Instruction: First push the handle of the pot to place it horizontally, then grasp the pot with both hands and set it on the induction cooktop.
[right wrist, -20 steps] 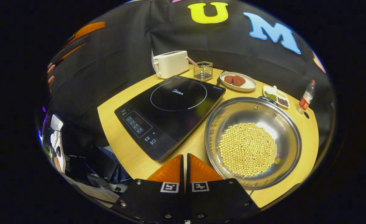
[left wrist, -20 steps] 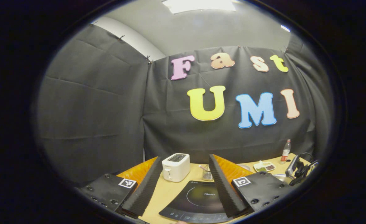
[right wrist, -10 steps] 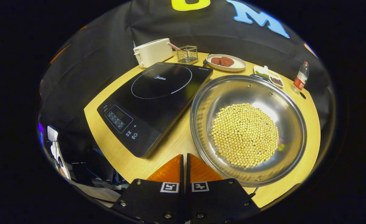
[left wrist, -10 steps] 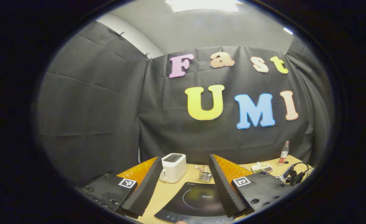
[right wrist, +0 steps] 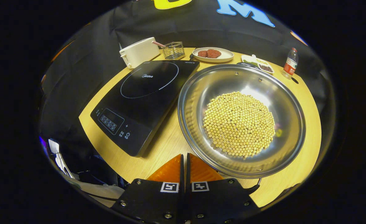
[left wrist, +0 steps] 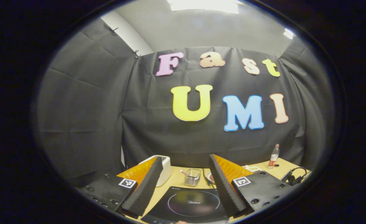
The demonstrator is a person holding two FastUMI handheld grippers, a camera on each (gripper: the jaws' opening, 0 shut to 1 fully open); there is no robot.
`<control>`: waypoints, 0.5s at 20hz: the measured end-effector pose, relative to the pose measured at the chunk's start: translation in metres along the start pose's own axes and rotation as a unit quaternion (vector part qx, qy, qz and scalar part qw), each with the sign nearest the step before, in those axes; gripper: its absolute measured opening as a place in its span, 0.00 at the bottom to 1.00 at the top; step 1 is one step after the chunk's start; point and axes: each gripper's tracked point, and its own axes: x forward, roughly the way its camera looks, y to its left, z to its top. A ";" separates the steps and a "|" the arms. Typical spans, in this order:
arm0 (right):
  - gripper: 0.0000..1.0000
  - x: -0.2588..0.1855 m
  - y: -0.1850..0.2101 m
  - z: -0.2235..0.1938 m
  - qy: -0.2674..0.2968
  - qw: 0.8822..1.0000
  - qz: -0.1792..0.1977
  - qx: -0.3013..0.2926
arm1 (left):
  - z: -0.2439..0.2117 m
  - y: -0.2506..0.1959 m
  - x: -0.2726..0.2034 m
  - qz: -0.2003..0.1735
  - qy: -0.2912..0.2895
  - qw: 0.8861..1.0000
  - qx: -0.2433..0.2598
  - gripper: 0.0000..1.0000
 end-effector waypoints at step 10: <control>0.01 -0.013 -0.021 -0.018 0.015 0.998 -0.055 0.034 | -0.005 -0.022 0.019 -0.053 0.000 0.998 -0.018 0.97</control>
